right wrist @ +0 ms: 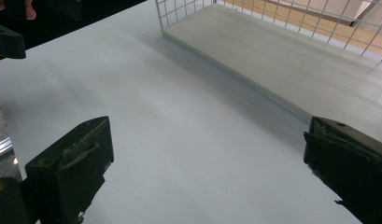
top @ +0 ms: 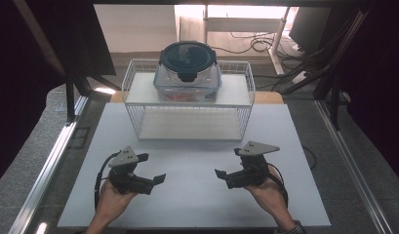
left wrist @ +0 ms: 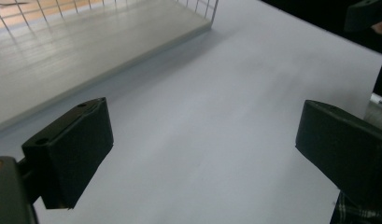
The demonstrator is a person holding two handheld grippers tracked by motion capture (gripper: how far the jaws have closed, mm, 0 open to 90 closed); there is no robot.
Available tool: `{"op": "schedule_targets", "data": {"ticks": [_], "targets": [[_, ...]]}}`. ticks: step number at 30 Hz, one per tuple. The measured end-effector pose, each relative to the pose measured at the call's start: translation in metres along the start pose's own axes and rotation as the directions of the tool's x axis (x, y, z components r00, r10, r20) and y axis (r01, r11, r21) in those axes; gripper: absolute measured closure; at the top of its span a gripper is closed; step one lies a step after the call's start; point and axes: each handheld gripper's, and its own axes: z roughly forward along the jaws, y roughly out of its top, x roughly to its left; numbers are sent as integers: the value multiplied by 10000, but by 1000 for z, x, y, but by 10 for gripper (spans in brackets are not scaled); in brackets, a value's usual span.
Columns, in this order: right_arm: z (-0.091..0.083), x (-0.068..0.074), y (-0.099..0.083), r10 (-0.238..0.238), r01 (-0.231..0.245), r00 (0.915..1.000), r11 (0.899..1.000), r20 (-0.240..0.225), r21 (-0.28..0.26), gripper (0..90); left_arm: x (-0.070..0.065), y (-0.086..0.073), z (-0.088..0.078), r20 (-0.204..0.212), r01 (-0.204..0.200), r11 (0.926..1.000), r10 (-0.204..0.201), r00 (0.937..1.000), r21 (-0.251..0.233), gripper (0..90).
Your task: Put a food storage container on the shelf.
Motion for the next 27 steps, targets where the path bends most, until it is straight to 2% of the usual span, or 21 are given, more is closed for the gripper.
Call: {"op": "schedule_targets", "data": {"ticks": [4,8,14,18,19,20,21,25,27], "targets": [[-2,5,-12,96,-96,10000,9999,-10,-69,13,-4,-9,-4,-140,-173,9998,173,9998,63,33],[0,10,-25,116,-116,9999,9999,-63,-90,13,-7,-27,-6,-63,-46,10000,46,10000,-5,34],[6,16,-48,127,-127,9999,9998,-36,135,13,-9,-52,1,-254,93,9995,-85,9996,305,30],[14,19,-63,-28,30,10000,9991,-35,420,13,-9,-63,11,-276,36,9980,-19,9996,629,28],[19,19,-71,85,-75,9998,9977,-154,672,13,-9,-65,14,-288,-23,9971,45,9996,759,28],[19,19,-71,85,-75,9998,9977,-154,672,13,-10,-66,16,-314,-94,9961,122,9994,872,28],[24,19,-78,202,-177,9995,9948,-238,1003,13,-11,-68,20,-336,-200,9943,236,9992,1045,27],[30,19,-83,308,-260,9989,9910,-347,1309,13,-14,-71,29,-355,-479,9861,541,9979,1588,20],[31,21,-83,182,-139,9993,9909,-312,1340,13,-14,-71,30,-376,-507,9847,578,9976,1670,17]]}}
